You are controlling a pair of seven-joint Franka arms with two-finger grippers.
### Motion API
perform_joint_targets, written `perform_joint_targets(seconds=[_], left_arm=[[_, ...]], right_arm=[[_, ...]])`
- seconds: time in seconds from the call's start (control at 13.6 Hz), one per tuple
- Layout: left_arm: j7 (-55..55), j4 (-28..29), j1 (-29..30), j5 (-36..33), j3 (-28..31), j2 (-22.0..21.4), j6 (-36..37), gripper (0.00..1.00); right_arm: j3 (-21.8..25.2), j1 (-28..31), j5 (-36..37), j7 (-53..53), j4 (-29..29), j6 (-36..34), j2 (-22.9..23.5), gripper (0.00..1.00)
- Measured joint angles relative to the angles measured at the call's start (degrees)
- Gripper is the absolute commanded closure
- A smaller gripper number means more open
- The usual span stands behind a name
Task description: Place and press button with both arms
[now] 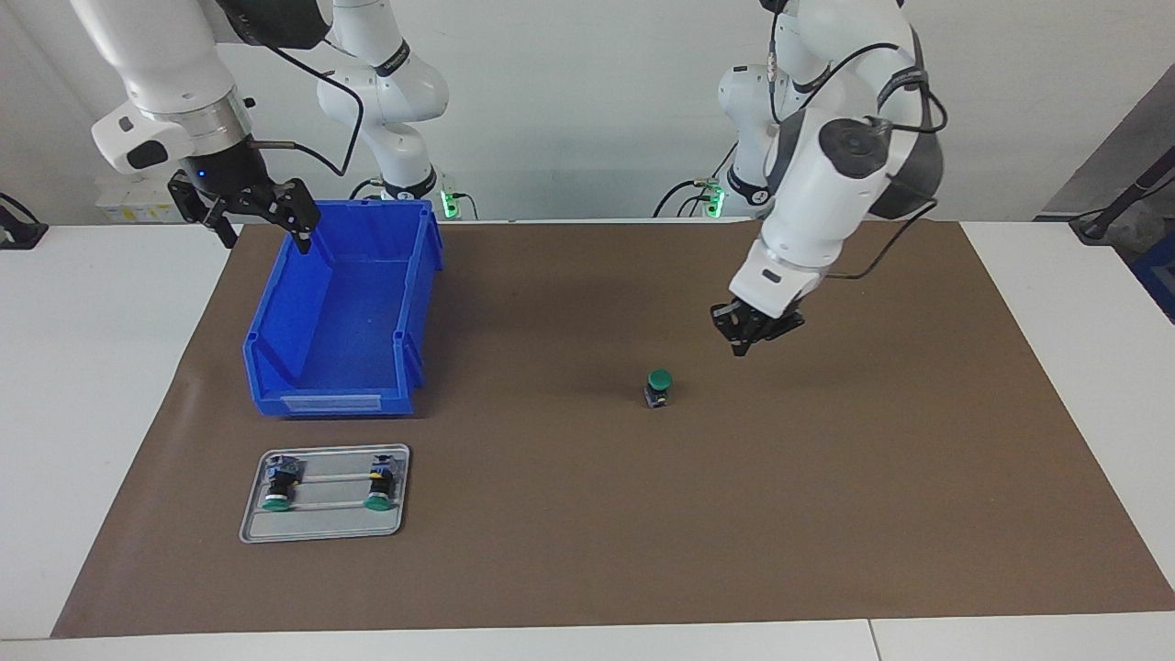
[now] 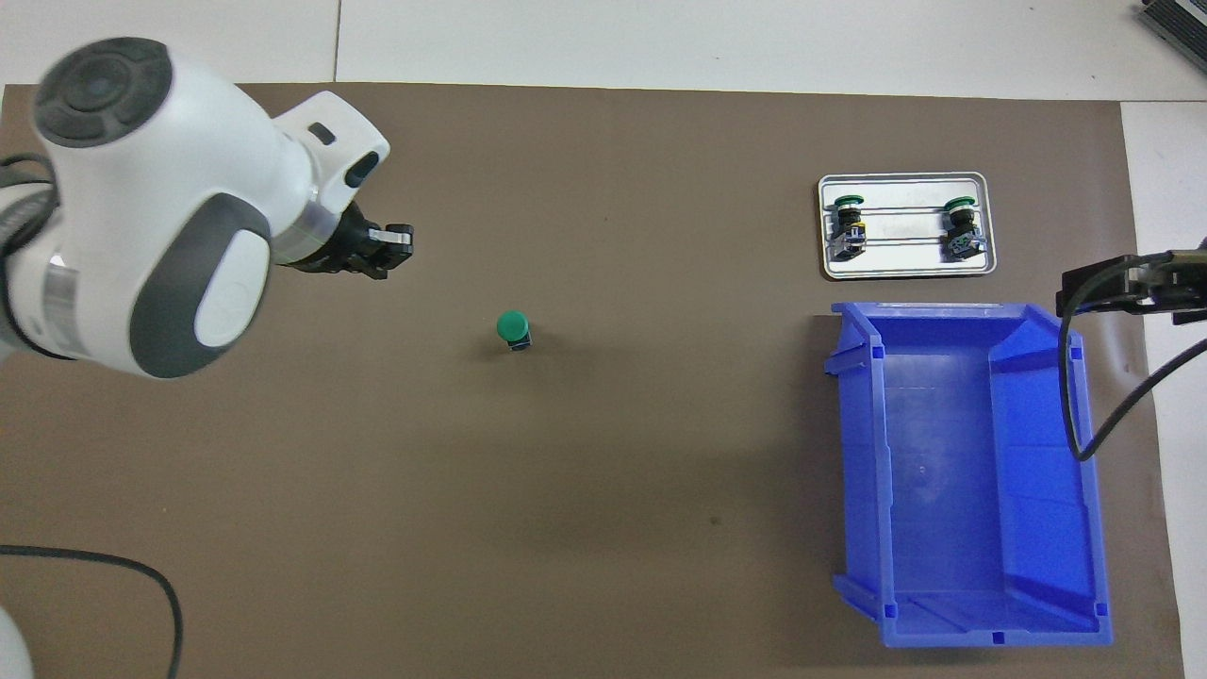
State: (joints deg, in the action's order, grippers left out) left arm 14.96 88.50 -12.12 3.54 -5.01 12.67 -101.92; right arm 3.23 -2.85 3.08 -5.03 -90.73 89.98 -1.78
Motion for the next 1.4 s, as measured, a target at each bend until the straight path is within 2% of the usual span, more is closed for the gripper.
perform_joint_targets(seconds=[0.29, 0.37, 0.44, 0.51, 0.59, 0.66, 1.1, 1.4], left_arm=[[-10.51, -2.13, 9.76, -0.24, 0.3, -3.32, 11.07, 1.0], [-11.29, -2.18, 11.12, -1.03, 0.35, -4.42, 13.8, 0.96], [-11.77, -2.22, 11.79, -2.38, 0.37, -5.43, 16.31, 0.8], [-11.85, -2.24, 11.9, -3.19, 0.39, -6.32, 17.89, 0.42], [-11.85, -2.26, 11.89, -3.33, 0.22, -7.08, 18.49, 0.12], [-11.85, -2.26, 11.85, -3.33, -0.09, -7.81, 18.31, 0.0], [-12.09, -1.47, 11.74, -3.4, -0.65, -8.8, 10.11, 0.0], [-16.17, 0.16, 11.89, -3.43, -0.36, -8.78, 4.04, 0.0]], right_arm=[[0.0, 0.0, 0.0, 0.0, 0.0, 0.0, 0.0, 0.0], [0.0, 0.0, 0.0, 0.0, 0.0, 0.0, 0.0, 0.0], [0.0, 0.0, 0.0, 0.0, 0.0, 0.0, 0.0, 0.0], [0.0, 0.0, 0.0, 0.0, 0.0, 0.0, 0.0, 0.0], [0.0, 0.0, 0.0, 0.0, 0.0, 0.0, 0.0, 0.0], [0.0, 0.0, 0.0, 0.0, 0.0, 0.0, 0.0, 0.0], [0.0, 0.0, 0.0, 0.0, 0.0, 0.0, 0.0, 0.0], [0.0, 0.0, 0.0, 0.0, 0.0, 0.0, 0.0, 0.0]])
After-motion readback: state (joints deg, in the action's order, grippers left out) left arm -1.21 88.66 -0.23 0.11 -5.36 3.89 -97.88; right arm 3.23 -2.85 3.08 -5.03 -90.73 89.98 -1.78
